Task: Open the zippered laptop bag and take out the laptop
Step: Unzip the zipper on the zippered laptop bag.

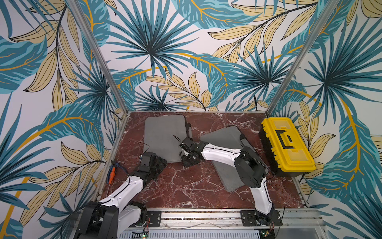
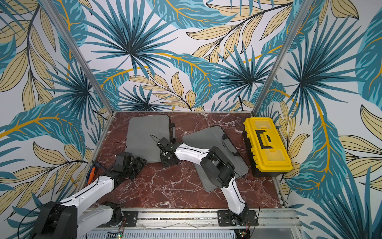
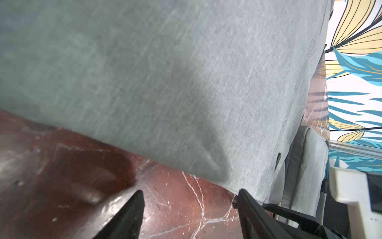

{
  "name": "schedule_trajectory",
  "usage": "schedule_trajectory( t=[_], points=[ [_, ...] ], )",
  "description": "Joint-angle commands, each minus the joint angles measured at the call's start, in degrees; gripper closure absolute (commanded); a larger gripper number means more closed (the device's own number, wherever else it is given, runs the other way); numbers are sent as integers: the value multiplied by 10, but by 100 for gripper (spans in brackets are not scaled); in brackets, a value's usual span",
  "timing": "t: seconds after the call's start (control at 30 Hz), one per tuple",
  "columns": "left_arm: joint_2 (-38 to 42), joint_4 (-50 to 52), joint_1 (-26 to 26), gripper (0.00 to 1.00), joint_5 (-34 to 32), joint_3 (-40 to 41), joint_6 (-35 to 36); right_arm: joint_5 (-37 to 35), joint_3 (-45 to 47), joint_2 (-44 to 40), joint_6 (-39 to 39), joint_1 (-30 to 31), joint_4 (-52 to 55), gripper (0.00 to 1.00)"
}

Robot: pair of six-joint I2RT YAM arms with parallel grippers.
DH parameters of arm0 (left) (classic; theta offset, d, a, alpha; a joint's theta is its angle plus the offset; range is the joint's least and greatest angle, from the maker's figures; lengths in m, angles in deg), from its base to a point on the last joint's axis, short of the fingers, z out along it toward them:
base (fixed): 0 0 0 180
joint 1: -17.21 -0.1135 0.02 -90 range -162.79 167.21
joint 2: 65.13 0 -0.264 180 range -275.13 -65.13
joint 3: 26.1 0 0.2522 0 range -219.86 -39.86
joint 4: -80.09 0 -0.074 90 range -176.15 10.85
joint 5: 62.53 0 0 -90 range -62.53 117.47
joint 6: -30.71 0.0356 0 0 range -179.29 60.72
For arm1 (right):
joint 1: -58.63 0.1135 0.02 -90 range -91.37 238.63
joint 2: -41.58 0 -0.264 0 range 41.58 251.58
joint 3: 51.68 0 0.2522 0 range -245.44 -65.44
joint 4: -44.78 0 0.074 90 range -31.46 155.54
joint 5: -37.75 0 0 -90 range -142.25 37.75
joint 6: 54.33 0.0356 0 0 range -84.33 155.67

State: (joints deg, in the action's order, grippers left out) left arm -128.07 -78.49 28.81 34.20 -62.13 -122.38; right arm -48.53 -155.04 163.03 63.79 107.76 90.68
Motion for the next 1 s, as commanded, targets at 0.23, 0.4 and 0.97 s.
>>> schedule_trajectory(
  t=[0.23,0.4,0.97],
  points=[
    [-70,-41,2,36,-7,-57,25,-4,-29,28,4,-12,30,63],
    [-86,-53,3,40,-9,-59,23,4,-30,29,0,-12,24,64],
    [-134,-69,7,53,-8,-70,17,6,-68,57,-3,-11,38,79]
  ],
)
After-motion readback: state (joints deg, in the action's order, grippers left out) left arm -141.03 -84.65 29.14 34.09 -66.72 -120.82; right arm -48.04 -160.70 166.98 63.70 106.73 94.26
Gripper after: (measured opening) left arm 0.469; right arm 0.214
